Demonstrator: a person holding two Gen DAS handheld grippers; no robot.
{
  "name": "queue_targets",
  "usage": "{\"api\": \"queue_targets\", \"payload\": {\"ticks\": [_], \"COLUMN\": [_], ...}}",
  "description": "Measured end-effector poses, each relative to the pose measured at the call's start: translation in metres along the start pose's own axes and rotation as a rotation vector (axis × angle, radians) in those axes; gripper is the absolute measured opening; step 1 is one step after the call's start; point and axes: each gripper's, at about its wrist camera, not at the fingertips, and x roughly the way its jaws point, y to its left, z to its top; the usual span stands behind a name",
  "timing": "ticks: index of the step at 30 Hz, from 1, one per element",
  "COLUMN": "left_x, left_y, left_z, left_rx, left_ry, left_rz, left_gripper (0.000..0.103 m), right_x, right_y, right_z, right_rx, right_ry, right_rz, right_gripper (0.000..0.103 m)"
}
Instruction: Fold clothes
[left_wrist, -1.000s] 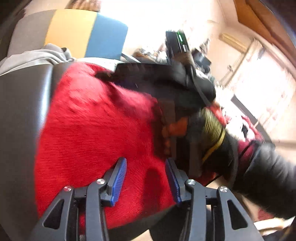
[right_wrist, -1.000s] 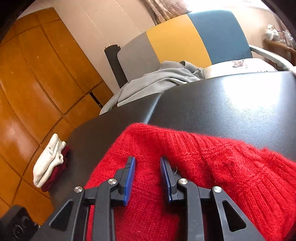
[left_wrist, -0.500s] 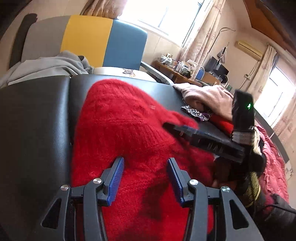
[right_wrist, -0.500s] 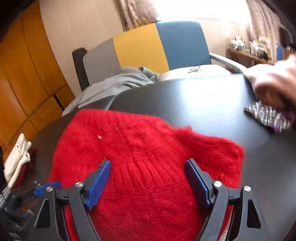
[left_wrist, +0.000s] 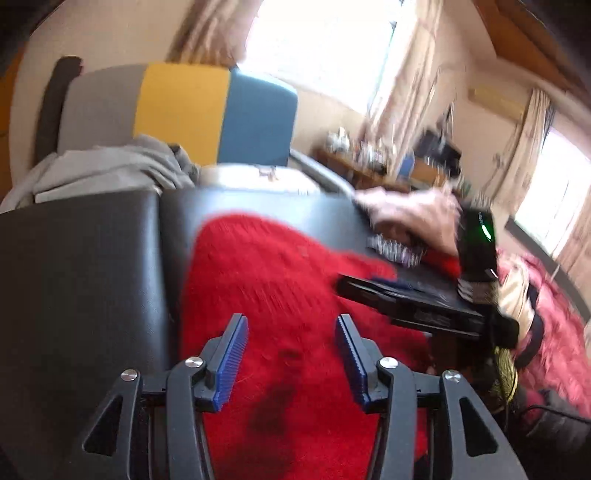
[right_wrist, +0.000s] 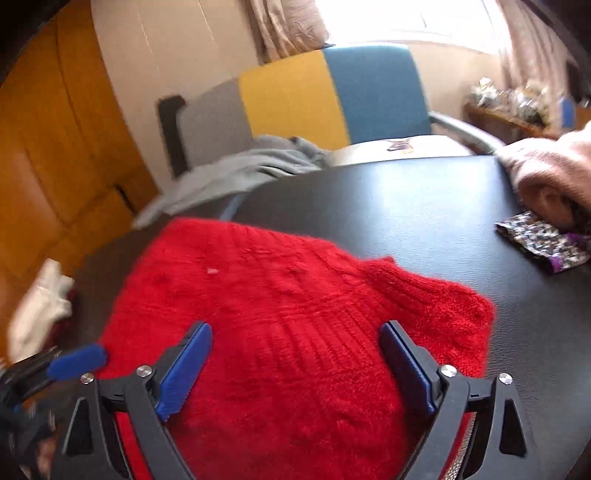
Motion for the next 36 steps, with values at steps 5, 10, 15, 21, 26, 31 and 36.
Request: {"api": "queue_targets", "payload": {"ticks": [5,10,15,21,26,31,36], "left_x": [-0.005,0.023,0.057,0.092,0.102,0.083,0.027], "left_y": [0.063,0.112,0.128,0.124,0.098,0.083,0.109], "left_z": [0.025,0.031,0.024,0.017,0.012,0.006,-0.009], "left_rx": [-0.174,-0.328,-0.398,-0.39,-0.253,-0.237,-0.352], "left_ry": [0.029,0.101,0.185,0.258,0.279,0.255,0.118], "left_rz": [-0.068,-0.166,-0.314,-0.432,-0.407,-0.346,-0.343], "left_gripper": [0.063,0.063,0.064,0.072,0.083,0.045,0.041], "right_x": [-0.047,-0.049,-0.019,0.021,0.013,0.017,0.031], "right_y": [-0.048,-0.093,-0.077,-0.047,-0.033,0.005,0.057], "right_z": [0.003,-0.025,-0.037,-0.025,-0.036,-0.039,-0.031], "right_rx": [0.144,0.262,0.222,0.176,0.029,-0.171,-0.214], "right_ry": [0.007,0.169,0.266,0.318,0.27,0.322,0.339], "right_rz": [0.185,0.224,0.317,0.39,0.363,0.197,0.307], "right_gripper": [0.103,0.103,0.103,0.103,0.103,0.091,0.057]}}
